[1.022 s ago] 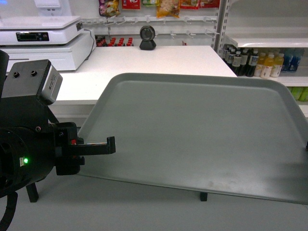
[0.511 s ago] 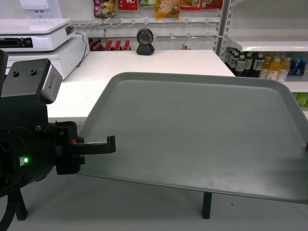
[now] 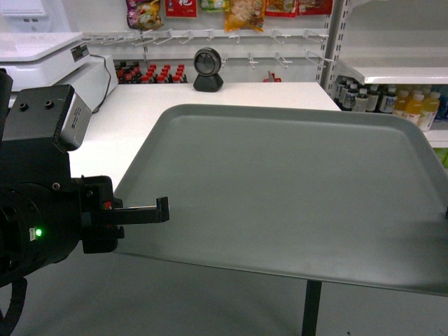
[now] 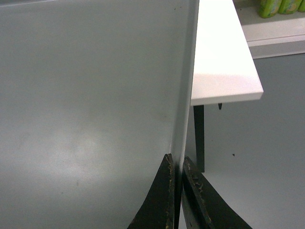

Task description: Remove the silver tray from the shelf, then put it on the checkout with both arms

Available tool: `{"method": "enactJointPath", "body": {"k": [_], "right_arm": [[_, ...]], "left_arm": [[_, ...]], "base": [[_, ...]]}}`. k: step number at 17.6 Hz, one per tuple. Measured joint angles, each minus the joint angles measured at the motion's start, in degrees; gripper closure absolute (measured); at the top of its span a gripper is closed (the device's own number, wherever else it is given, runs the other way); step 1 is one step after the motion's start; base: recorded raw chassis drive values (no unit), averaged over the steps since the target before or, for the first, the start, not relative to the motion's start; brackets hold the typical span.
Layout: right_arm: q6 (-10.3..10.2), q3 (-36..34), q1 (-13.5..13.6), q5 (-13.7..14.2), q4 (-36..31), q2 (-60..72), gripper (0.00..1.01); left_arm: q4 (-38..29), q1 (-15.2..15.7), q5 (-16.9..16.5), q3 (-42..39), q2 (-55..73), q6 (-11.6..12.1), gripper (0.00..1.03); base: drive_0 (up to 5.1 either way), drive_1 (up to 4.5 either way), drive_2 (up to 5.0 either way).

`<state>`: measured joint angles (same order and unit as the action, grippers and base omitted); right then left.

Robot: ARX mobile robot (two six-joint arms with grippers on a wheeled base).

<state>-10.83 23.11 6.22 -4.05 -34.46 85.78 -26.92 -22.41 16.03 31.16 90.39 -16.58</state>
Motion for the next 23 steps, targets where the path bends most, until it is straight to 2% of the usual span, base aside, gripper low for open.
{"method": "enactJointPath", "body": {"k": [22, 23], "right_arm": [[0.02, 0.07, -0.02, 0.00, -0.22, 0.02, 0.98], [0.46, 0.17, -0.11, -1.05, 1.27, 0.02, 0.98]], "left_arm": [[-0.20, 0.00, 0.00, 0.04, 0.13, -0.02, 1.00], [5.55, -0.33, 1.42, 1.44, 0.15, -1.79, 1.00]], "base": [[0.2, 4.50, -4.2], [0.2, 4.50, -4.2]]}}
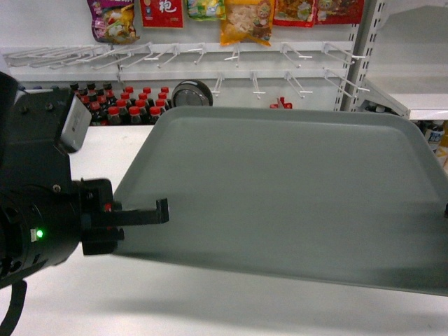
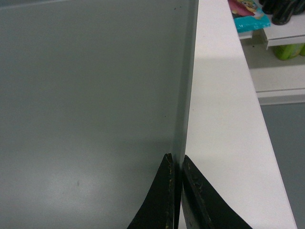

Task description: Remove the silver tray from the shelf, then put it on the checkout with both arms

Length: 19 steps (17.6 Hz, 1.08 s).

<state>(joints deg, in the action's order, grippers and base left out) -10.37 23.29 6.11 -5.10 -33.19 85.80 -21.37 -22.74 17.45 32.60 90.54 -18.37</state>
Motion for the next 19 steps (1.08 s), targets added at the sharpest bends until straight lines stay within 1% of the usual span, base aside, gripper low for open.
{"method": "enactJointPath", "body": {"k": [1, 2, 3, 4, 5, 6, 7, 8, 9, 10, 11, 12, 13, 14, 15, 16, 17, 18, 19], "right_arm": [[1.88, 3.02, -0.83, -4.81, 7.74, 0.37, 0.98], [4.50, 6.38, -0.85, -8.98, 10.38, 3.61, 0.98], [6.45, 10.05, -0.31, -12.11, 10.45, 7.91, 0.98], [7.56, 14.32, 1.20, -12.83, 9.42, 12.85, 0.98], [7.69, 18.45, 2.80, -12.61, 7.87, 17.73, 0.98], [7.93, 22.47, 4.11, -12.00, 6.29, 22.73, 0.98], [8.07, 30.16, 4.87, -9.86, 6.56, 31.56, 0.98], [8.41, 33.70, 5.46, -7.98, 7.61, 36.04, 0.98], [8.50, 34.97, 5.60, -7.04, 8.35, 37.77, 0.98], [8.96, 36.22, 5.81, -6.54, 8.70, 40.15, 0.98], [9.03, 36.37, 6.25, -5.22, 8.52, 41.66, 0.98], [9.42, 36.52, 6.36, -4.31, 8.09, 42.29, 0.98], [9.62, 36.44, 6.47, -3.52, 7.26, 42.34, 0.98], [10.32, 36.15, 6.49, -3.08, 6.58, 42.38, 0.96], [12.70, 35.36, 6.51, -2.89, 4.61, 42.38, 0.86], [13.68, 34.03, 6.51, -4.04, 2.97, 41.92, 0.75], [13.66, 33.29, 6.49, -4.31, 2.05, 41.64, 0.70], [13.38, 31.01, 6.12, -4.96, -0.76, 40.19, 0.59], [12.55, 28.89, 5.55, -6.51, -2.23, 37.09, 0.48]], "left_arm": [[10.60, -0.37, 3.43, 3.85, 0.04, -3.13, 1.00], [17.00, 0.39, 4.55, 6.23, 0.20, -6.43, 1.00], [17.77, 2.93, 3.48, 7.10, 0.90, -7.41, 1.00], [14.88, 6.71, 0.52, 7.61, 3.30, -7.54, 1.00], [12.33, 9.84, -1.77, 8.70, 6.64, -6.64, 1.00], [9.38, 12.15, -3.30, 9.99, 9.99, -5.07, 1.00], [5.35, 14.40, -7.15, 14.14, 16.37, -2.89, 1.00], [5.44, 14.73, -7.61, 16.76, 20.31, -2.10, 1.00], [5.44, 14.88, -7.93, 17.22, 21.51, -1.90, 1.00], [6.84, 14.97, -7.80, 18.32, 23.17, -1.99, 1.00], [7.08, 14.88, -7.61, 19.15, 24.57, -1.70, 1.00], [8.11, 14.58, -6.64, 20.22, 25.94, -1.42, 1.00], [8.66, 14.21, -6.23, 20.76, 26.69, -1.46, 1.00], [9.27, 13.99, -5.46, 21.07, 27.19, -1.62, 1.00], [9.42, 13.53, -4.81, 21.09, 27.41, -2.36, 0.97], [9.27, 12.87, -2.82, 21.16, 27.41, -3.04, 0.85], [8.57, 12.68, -2.40, 21.11, 27.21, -3.39, 0.79], [6.91, 12.39, -1.27, 20.33, 25.83, -3.80, 0.69], [4.44, 11.96, 0.94, 18.38, 22.53, -3.72, 0.58]], "base": [[0.2, 4.50, -4.2], [0.2, 4.50, -4.2], [0.2, 4.50, -4.2], [0.2, 4.50, -4.2], [0.2, 4.50, -4.2], [0.2, 4.50, -4.2], [0.2, 4.50, -4.2], [0.2, 4.50, -4.2], [0.2, 4.50, -4.2], [0.2, 4.50, -4.2], [0.2, 4.50, -4.2], [0.2, 4.50, -4.2], [0.2, 4.50, -4.2], [0.2, 4.50, -4.2], [0.2, 4.50, -4.2], [0.2, 4.50, -4.2], [0.2, 4.50, -4.2], [0.2, 4.50, -4.2], [0.2, 4.50, -4.2]]}}
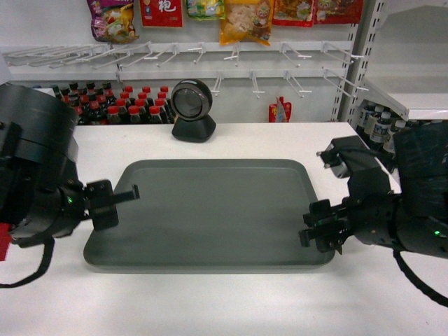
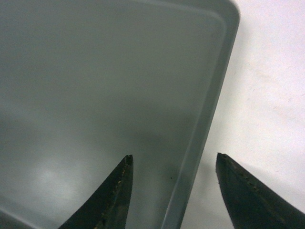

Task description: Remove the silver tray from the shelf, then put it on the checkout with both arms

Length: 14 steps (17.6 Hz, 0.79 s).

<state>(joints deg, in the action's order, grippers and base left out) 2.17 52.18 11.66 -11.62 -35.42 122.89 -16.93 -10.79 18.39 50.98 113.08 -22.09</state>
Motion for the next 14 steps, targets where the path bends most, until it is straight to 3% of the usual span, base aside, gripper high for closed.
{"method": "enactJointPath", "body": {"k": [1, 2, 3, 4, 5, 6, 8, 10, 11, 13, 14], "right_arm": [[-0.61, -1.16, -0.57, -1.01, -0.96, -2.19, 0.42], [-1.29, -3.37, -0.35, 2.82, -11.89, -4.55, 0.40], [-1.33, -5.03, -0.44, 9.60, -21.33, -5.03, 0.47], [-1.42, -7.04, -0.46, 13.66, -26.25, -5.79, 0.53], [-1.55, -12.15, -0.90, 18.60, -32.89, -7.21, 0.62], [-1.55, -16.28, -1.20, 20.20, -35.65, -8.39, 0.69], [-1.60, -22.93, -3.08, 20.28, -37.68, -12.72, 0.86], [-1.60, -27.41, -4.31, 19.58, -38.42, -18.86, 0.99], [-1.75, -29.66, -4.66, 18.91, -38.58, -21.55, 0.99], [-1.75, -33.68, -5.09, 17.84, -38.40, -25.38, 0.99], [-1.77, -40.57, -7.21, 16.59, -38.18, -35.01, 0.99]], "left_arm": [[-1.70, -0.33, 1.22, -1.11, -2.36, 0.17, 0.52], [-4.98, -1.16, 5.07, -2.60, -8.33, 1.57, 0.41], [-11.56, -1.55, 5.68, -3.41, -11.67, 4.09, 0.38], [-21.44, -1.42, 2.14, -5.20, -13.77, 6.58, 0.43], [-31.23, -1.11, -3.50, -8.50, -17.03, 11.19, 0.52], [-37.51, -0.48, -6.36, -12.13, -18.60, 14.32, 0.60], [-44.15, 1.53, -8.79, -21.03, -19.85, 18.27, 0.76], [-46.16, 3.21, -9.75, -26.60, -22.21, 19.96, 0.93], [-50.53, 3.52, -10.60, -28.76, -23.56, 20.52, 1.02], [-50.45, 4.15, -11.65, -32.22, -27.67, 21.00, 1.02], [-47.50, 5.92, -13.31, -39.08, -35.01, 21.07, 1.02]], "base": [[0.2, 4.50, -4.2], [0.2, 4.50, -4.2], [0.2, 4.50, -4.2], [0.2, 4.50, -4.2], [0.2, 4.50, -4.2], [0.2, 4.50, -4.2], [0.2, 4.50, -4.2], [0.2, 4.50, -4.2], [0.2, 4.50, -4.2], [0.0, 0.00, 0.0], [0.0, 0.00, 0.0]]}}
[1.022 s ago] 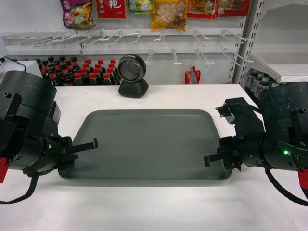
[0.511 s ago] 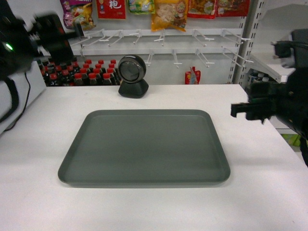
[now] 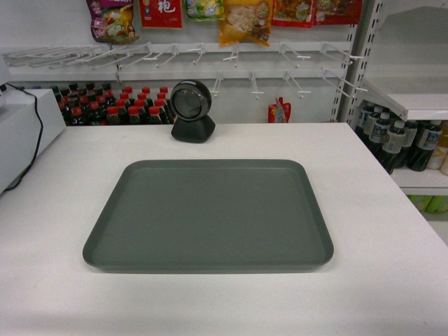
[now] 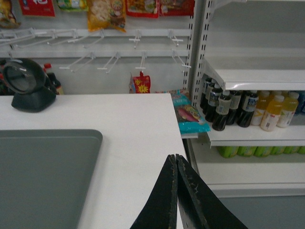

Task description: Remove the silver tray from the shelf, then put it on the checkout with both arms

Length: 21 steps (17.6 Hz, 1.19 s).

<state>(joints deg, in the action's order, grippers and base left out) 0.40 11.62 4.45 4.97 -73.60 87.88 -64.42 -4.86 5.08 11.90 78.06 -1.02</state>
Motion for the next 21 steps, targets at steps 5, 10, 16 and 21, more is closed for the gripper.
{"method": "enactJointPath", "body": {"k": [5, 10, 16, 21], "right_arm": [[0.00, -6.21, -4.39, -4.52, 6.51, -13.77, 0.99], [-0.17, -7.65, -4.46, -5.01, 20.11, -30.40, 0.99], [-0.17, -10.47, -4.46, -5.01, 31.78, -44.26, 0.99], [-0.17, -10.88, -4.46, -5.01, 42.40, -56.04, 0.99]], "left_arm": [[6.23, 4.66, -4.68, -5.75, -12.31, 0.02, 1.02], [13.40, 4.70, -5.07, -8.74, -22.93, 0.02, 1.02], [24.52, 4.72, -5.05, -10.97, -36.59, 0.02, 1.02], [34.91, 4.72, -5.05, -11.28, -48.06, 0.02, 1.02]], "base": [[0.0, 0.00, 0.0], [0.0, 0.00, 0.0], [0.0, 0.00, 0.0], [0.0, 0.00, 0.0]]}}
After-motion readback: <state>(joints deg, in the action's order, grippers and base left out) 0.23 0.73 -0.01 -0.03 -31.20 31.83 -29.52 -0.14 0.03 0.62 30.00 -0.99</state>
